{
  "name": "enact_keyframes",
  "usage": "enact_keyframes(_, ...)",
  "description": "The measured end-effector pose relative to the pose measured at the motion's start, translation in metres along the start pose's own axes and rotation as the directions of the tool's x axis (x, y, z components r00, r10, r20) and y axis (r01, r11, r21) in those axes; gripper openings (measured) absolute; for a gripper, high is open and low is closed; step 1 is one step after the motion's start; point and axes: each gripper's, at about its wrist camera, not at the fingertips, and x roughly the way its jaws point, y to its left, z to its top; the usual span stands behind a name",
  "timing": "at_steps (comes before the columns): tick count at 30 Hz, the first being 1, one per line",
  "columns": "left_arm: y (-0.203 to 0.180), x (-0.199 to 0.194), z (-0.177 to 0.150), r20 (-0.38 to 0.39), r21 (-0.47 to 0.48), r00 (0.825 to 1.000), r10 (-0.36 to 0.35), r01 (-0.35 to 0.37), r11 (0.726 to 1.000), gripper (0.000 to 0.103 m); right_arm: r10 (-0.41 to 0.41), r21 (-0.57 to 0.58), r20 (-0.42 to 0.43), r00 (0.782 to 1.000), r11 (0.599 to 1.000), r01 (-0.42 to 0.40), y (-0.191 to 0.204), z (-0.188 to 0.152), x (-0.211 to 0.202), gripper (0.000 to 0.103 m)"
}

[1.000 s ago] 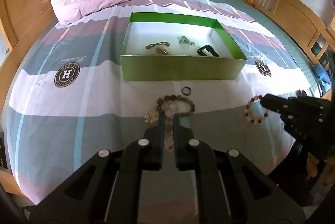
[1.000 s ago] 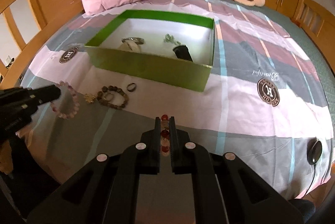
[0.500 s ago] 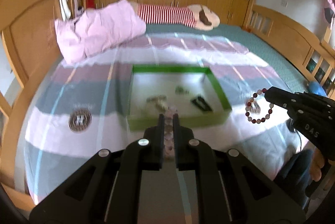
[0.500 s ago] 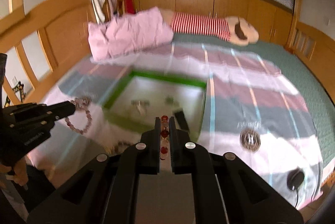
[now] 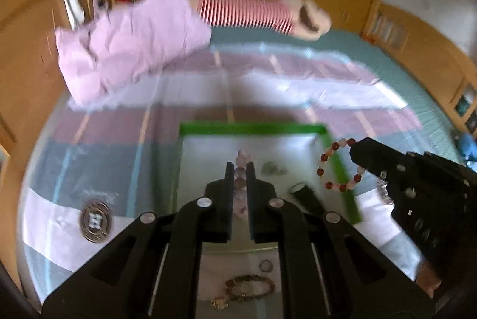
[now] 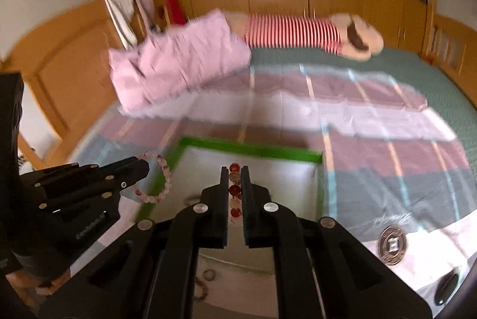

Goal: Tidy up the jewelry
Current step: 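Carry both bracelets over the green box and open both tools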

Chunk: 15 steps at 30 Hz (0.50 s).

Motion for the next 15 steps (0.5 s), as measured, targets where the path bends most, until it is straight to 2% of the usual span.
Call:
enact_keyframes(2,0.004,0.040,-0.012,-0.071,-0.005,0.997,0.013,-0.014,1.000,0.008,-0.011,0.010,-0.058,0.998,1.000,0.012,-0.002,-0.013,0.030,0.008)
enact_keyframes(4,0.007,0.060,-0.021,-0.111,-0.004,0.993,0.026,-0.027,1.000,0.009,-0.016,0.028,-0.117,0.993,0.999,0.019,-0.006,-0.026,0.057,0.008)
enact_keyframes(8,0.015,0.083,-0.029,-0.157,-0.019,0.987,0.023,-0.026,0.999,0.009,-0.037,0.029,-0.177,0.984,0.999,0.042,-0.010,-0.040,0.084,0.008)
enact_keyframes(9,0.016,0.085,-0.030,-0.164,-0.019,0.986,0.020,-0.023,1.000,0.015,-0.044,0.027,-0.185,0.982,0.998,0.049,-0.010,-0.041,0.086,0.009)
enact_keyframes(10,0.018,0.085,-0.031,-0.164,-0.022,0.986,0.017,-0.021,1.000,0.021,-0.048,0.029,-0.189,0.981,0.998,0.055,-0.011,-0.042,0.086,0.017)
enact_keyframes(11,0.020,0.083,-0.030,-0.158,-0.025,0.987,0.021,-0.025,0.999,0.039,-0.040,0.043,-0.186,0.982,0.998,0.049,-0.014,-0.042,0.083,0.031)
enact_keyframes(12,0.021,0.078,-0.030,-0.143,-0.029,0.989,0.025,-0.029,0.999,0.048,-0.024,0.065,-0.175,0.984,0.997,0.036,-0.018,-0.042,0.077,0.039)
enact_keyframes(13,0.022,0.074,-0.028,-0.130,-0.034,0.991,0.022,-0.027,0.999,0.050,-0.016,0.083,-0.162,0.987,0.996,0.030,-0.022,-0.041,0.073,0.049)
enact_keyframes(15,0.026,0.061,-0.029,-0.111,-0.051,0.994,0.002,-0.008,0.999,0.050,0.007,0.113,-0.122,0.992,0.994,0.007,-0.029,-0.040,0.051,0.050)
